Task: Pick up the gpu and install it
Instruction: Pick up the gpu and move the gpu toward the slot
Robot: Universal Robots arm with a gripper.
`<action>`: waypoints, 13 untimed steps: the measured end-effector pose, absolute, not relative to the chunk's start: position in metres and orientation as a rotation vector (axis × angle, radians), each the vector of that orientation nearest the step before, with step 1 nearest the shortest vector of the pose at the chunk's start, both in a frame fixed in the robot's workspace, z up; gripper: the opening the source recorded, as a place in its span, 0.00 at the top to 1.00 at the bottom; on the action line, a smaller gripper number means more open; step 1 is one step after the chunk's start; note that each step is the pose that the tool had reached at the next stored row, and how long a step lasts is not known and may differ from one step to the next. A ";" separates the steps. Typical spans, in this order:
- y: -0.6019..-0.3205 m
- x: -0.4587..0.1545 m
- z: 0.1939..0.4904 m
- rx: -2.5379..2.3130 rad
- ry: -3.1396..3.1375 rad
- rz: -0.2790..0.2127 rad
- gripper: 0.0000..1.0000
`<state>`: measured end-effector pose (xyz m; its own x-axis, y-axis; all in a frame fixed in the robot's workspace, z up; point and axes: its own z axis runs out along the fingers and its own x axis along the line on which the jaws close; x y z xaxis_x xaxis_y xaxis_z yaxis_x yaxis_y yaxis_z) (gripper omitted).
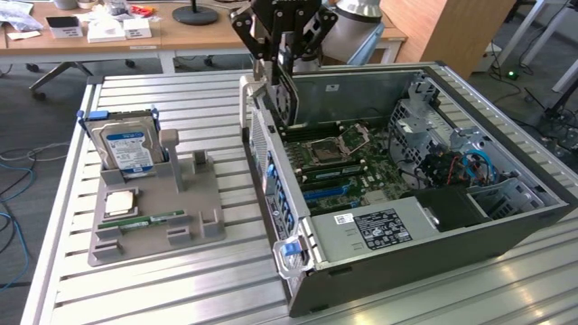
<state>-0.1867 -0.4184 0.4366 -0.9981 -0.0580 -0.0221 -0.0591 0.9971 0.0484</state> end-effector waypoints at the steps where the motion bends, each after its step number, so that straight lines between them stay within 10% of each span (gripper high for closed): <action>1: -0.418 -0.183 0.437 -0.092 3.119 0.077 0.74; 13: -0.418 -0.140 0.437 -0.091 3.119 0.077 0.74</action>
